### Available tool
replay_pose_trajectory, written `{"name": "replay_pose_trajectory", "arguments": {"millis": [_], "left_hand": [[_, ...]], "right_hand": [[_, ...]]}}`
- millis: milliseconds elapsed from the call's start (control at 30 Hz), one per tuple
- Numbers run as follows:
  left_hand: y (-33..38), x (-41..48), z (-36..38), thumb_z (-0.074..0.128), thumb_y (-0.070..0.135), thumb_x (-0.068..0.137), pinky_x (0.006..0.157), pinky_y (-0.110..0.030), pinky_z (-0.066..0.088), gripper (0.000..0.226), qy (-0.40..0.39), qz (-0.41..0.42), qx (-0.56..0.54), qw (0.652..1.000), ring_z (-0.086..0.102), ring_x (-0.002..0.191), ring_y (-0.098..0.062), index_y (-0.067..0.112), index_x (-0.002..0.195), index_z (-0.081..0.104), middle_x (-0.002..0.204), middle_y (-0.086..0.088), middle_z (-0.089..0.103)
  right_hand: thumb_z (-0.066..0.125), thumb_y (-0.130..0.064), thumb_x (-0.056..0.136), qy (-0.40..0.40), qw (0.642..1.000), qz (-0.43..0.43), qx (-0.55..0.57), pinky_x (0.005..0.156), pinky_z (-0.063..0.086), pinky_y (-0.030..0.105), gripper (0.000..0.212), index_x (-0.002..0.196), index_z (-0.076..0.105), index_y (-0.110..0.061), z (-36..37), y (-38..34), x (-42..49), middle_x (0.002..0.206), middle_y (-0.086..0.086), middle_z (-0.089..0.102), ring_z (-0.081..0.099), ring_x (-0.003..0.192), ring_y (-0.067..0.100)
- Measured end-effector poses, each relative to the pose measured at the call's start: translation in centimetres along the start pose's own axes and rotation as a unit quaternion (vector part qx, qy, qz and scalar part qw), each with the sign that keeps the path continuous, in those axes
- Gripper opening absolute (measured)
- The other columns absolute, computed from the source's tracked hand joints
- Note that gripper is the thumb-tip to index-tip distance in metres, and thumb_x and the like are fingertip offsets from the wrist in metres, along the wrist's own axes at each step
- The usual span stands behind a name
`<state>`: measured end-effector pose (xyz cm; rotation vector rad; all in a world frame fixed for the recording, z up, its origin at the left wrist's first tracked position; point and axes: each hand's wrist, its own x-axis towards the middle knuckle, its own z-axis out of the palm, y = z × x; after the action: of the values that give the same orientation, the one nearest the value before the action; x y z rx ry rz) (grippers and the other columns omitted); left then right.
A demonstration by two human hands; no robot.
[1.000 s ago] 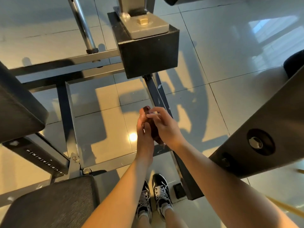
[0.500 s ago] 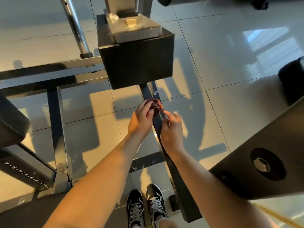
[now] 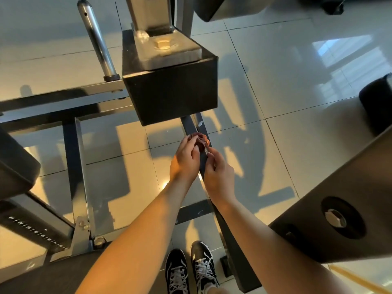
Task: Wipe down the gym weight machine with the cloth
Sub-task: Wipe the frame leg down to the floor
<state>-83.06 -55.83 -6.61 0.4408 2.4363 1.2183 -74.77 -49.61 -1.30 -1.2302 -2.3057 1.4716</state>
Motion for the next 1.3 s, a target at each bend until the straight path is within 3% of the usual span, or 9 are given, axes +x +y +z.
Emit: {"name": "replay_pose_trajectory", "arguments": {"millis": [133, 233, 400, 500, 600, 733, 867, 1067, 1300], "left_hand": [[0.8, -2.6, -0.5, 0.04, 0.021, 0.108, 0.095, 0.004, 0.027, 0.038, -0.006, 0.021, 0.025, 0.999, 0.044, 0.137, -0.014, 0.02, 0.143, 0.054, 0.154, 0.004, 0.044], [0.3, -5.5, -1.3, 0.04, 0.027, 0.109, 0.11, -0.014, 0.038, 0.038, -0.05, 0.074, 0.034, 0.995, 0.045, 0.137, -0.01, 0.023, 0.144, 0.053, 0.154, 0.006, 0.045], [0.5, -2.7, -1.0, 0.038, 0.03, 0.109, 0.104, -0.018, 0.032, 0.039, -0.042, 0.042, 0.076, 0.995, 0.042, 0.14, -0.011, 0.028, 0.146, 0.051, 0.157, 0.008, 0.042], [0.5, -0.3, -0.4, 0.037, 0.028, 0.109, 0.106, -0.022, 0.035, 0.039, -0.03, 0.003, 0.05, 0.998, 0.042, 0.142, -0.017, 0.027, 0.146, 0.051, 0.157, 0.006, 0.042], [1.5, -1.5, 0.0, 0.038, 0.029, 0.109, 0.104, -0.02, 0.034, 0.04, -0.026, -0.033, 0.037, 0.998, 0.04, 0.142, -0.017, 0.028, 0.146, 0.052, 0.159, 0.006, 0.039], [1.9, -5.3, -0.4, 0.039, 0.031, 0.108, 0.103, -0.021, 0.038, 0.038, -0.043, 0.02, 0.048, 0.998, 0.048, 0.134, -0.013, 0.029, 0.143, 0.055, 0.154, 0.01, 0.044], [1.6, -3.3, -0.5, 0.038, 0.032, 0.109, 0.1, -0.02, 0.034, 0.038, -0.05, 0.018, 0.084, 0.995, 0.047, 0.136, -0.013, 0.031, 0.144, 0.053, 0.154, 0.011, 0.044], [2.0, 0.5, 0.6, 0.038, 0.028, 0.109, 0.109, -0.028, 0.036, 0.04, -0.02, -0.072, 0.05, 0.996, 0.039, 0.143, -0.019, 0.031, 0.148, 0.049, 0.16, 0.006, 0.037], [2.2, -6.6, 0.2, 0.044, 0.028, 0.108, 0.098, -0.012, 0.036, 0.036, -0.04, 0.014, 0.012, 0.999, 0.048, 0.133, -0.009, 0.027, 0.142, 0.056, 0.152, 0.008, 0.046]], "right_hand": [[0.047, -0.013, 0.106, 0.027, 0.999, 0.027, 0.019, 0.091, 0.043, 0.004, 0.033, 0.132, 0.065, -0.021, -0.5, 0.5, -0.5, 0.124, -0.004, 0.067, 0.059, 0.11, 0.004], [0.049, -0.012, 0.105, 0.022, 0.998, 0.037, 0.04, 0.103, 0.051, 0.027, 0.033, 0.132, 0.066, -0.02, -0.9, 1.0, -1.5, 0.122, -0.002, 0.069, 0.063, 0.111, 0.008], [0.044, -0.022, 0.107, -0.037, 0.999, 0.009, -0.037, 0.086, 0.044, 0.008, 0.042, 0.147, 0.05, -0.032, -0.3, 0.8, -1.0, 0.13, -0.01, 0.065, 0.061, 0.111, 0.003], [0.042, -0.024, 0.108, -0.037, 0.998, 0.005, -0.054, 0.082, 0.049, 0.013, 0.041, 0.148, 0.049, -0.033, 0.0, 0.4, -0.8, 0.114, -0.017, 0.065, 0.059, 0.092, -0.007], [0.045, -0.018, 0.108, 0.011, 0.997, 0.054, 0.052, 0.07, 0.044, 0.001, 0.032, 0.134, 0.062, -0.024, -0.9, 0.5, -0.9, 0.094, -0.022, 0.064, 0.063, 0.085, -0.009], [0.048, -0.012, 0.105, 0.046, 0.992, 0.071, 0.089, 0.071, 0.041, -0.003, 0.028, 0.122, 0.07, -0.018, -1.4, 0.2, -1.2, 0.095, -0.017, 0.067, 0.062, 0.091, -0.006], [0.048, -0.019, 0.107, 0.016, 0.994, 0.064, 0.086, 0.077, 0.047, 0.001, 0.031, 0.132, 0.066, -0.02, -1.0, 0.2, -1.2, 0.111, -0.006, 0.07, 0.066, 0.102, 0.003], [0.045, -0.02, 0.108, -0.002, 0.997, 0.056, 0.047, 0.068, 0.041, -0.002, 0.034, 0.138, 0.06, -0.017, -0.9, 0.6, -0.9, 0.11, -0.009, 0.066, 0.057, 0.084, -0.023], [0.047, -0.017, 0.106, 0.029, 0.996, 0.053, 0.058, 0.095, 0.05, 0.021, 0.027, 0.123, 0.067, -0.023, -2.3, 0.4, -2.7, 0.111, -0.01, 0.067, 0.061, 0.103, 0.003]]}}
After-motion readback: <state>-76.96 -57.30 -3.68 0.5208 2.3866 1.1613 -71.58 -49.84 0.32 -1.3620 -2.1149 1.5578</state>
